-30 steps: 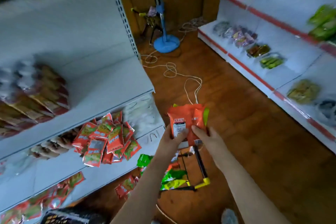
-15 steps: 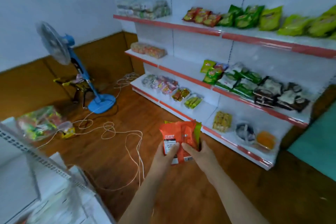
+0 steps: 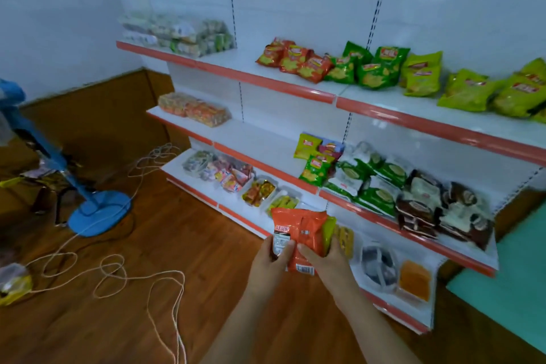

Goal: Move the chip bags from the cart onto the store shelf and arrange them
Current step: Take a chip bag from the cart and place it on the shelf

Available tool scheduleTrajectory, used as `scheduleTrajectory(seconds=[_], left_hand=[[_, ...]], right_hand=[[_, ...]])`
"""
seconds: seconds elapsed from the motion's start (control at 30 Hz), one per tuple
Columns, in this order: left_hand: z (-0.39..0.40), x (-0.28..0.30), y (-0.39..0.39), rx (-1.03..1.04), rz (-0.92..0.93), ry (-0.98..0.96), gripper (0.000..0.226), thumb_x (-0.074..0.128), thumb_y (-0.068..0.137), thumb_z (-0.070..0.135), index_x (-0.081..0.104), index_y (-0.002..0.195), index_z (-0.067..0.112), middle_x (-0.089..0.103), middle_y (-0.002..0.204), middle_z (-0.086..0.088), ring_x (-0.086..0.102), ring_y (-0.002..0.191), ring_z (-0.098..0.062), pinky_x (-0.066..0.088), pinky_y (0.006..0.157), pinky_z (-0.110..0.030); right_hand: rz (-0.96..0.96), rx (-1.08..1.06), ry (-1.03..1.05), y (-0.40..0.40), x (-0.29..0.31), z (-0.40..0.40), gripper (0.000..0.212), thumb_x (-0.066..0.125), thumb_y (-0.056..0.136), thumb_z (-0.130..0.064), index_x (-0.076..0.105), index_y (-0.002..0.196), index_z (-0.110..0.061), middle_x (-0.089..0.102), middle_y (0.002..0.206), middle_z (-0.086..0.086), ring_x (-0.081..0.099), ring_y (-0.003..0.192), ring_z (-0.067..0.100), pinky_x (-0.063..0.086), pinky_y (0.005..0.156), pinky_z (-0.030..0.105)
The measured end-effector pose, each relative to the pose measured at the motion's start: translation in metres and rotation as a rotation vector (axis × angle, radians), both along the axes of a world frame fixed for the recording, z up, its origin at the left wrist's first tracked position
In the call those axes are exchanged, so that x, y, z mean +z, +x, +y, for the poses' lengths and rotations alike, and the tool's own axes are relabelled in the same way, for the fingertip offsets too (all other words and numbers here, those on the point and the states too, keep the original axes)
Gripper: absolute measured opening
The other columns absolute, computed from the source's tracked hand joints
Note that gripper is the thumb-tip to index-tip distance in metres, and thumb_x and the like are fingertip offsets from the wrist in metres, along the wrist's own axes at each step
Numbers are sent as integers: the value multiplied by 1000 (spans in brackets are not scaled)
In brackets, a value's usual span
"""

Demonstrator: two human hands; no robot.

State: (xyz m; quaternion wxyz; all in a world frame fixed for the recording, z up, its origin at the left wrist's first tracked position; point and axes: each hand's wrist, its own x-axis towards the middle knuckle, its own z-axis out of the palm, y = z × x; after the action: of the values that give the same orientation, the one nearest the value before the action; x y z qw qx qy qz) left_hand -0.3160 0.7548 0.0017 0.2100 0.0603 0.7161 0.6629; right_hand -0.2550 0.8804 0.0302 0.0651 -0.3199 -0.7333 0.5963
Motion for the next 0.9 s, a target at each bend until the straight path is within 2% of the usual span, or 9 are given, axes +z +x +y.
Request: scheduleTrajectory(seconds=[0.1, 0.2, 0.3, 0.37, 0.47, 0.57, 0.67, 0.73, 0.9], left_hand=[[33, 10, -65, -41, -18, -7, 8, 64, 92, 37, 61, 98, 34, 73, 103, 8, 72, 90, -8, 60, 81, -28], [64, 11, -126, -89, -6, -23, 13, 61, 94, 38, 61, 105, 31, 73, 102, 8, 72, 91, -9, 59, 83, -27], [94, 0, -186, -122, 8, -70, 25, 60, 93, 40, 60, 114, 27, 73, 108, 3, 72, 93, -11, 59, 87, -31], [112, -10, -225, -132, 23, -98, 26, 59, 93, 43, 57, 116, 31, 71, 109, 7, 72, 95, -11, 58, 90, -34], [145, -26, -283, -78, 78, -179, 34, 59, 93, 42, 53, 122, 26, 66, 108, 12, 66, 92, -1, 57, 81, -19], [176, -36, -336, -70, 67, -208, 34, 60, 95, 34, 50, 127, 25, 65, 112, 8, 63, 91, 2, 53, 73, -11], [195, -41, -388, -89, 27, -242, 31, 59, 96, 33, 48, 124, 30, 62, 106, 15, 62, 90, 2, 53, 76, -15], [202, -48, -423, -71, 14, -276, 28, 60, 95, 33, 51, 121, 28, 63, 104, 13, 65, 94, -5, 54, 77, -18], [204, -78, -503, -101, -100, -388, 27, 60, 94, 38, 51, 116, 24, 67, 115, 0, 66, 106, -22, 55, 95, -41]], right_hand=[[-4, -20, 9, -62, 11, 31, 50, 75, 79, -37, 45, 117, -25, 60, 106, -2, 58, 83, 11, 47, 67, 22], [-27, -16, 2, -114, 9, 64, 44, 74, 80, -39, 47, 114, -28, 59, 93, -11, 56, 76, 1, 42, 61, 17], [-31, -27, -43, -167, -6, 96, 46, 75, 77, -43, 51, 115, -31, 68, 106, -4, 65, 81, 4, 48, 63, 18], [-17, -28, -65, -204, -17, 115, 50, 76, 77, -41, 51, 119, -32, 69, 113, -2, 68, 86, 6, 51, 68, 20], [-13, -16, -31, -269, -35, 147, 59, 75, 80, -36, 46, 130, -26, 65, 118, -1, 65, 91, 8, 47, 65, 15], [-53, -40, -22, -328, -46, 172, 68, 75, 80, -37, 41, 135, -19, 60, 126, 4, 62, 107, 22, 51, 81, 28], [-93, 2, -59, -378, -52, 190, 71, 74, 80, -39, 37, 137, -20, 57, 128, 2, 60, 113, 25, 50, 87, 31], [-131, 26, -88, -410, -58, 202, 71, 73, 79, -44, 38, 137, -25, 56, 125, -4, 60, 111, 24, 51, 88, 33], [-166, 6, -200, -474, -77, 209, 50, 69, 81, -49, 48, 123, -32, 58, 111, -8, 56, 97, 12, 43, 69, 17]])
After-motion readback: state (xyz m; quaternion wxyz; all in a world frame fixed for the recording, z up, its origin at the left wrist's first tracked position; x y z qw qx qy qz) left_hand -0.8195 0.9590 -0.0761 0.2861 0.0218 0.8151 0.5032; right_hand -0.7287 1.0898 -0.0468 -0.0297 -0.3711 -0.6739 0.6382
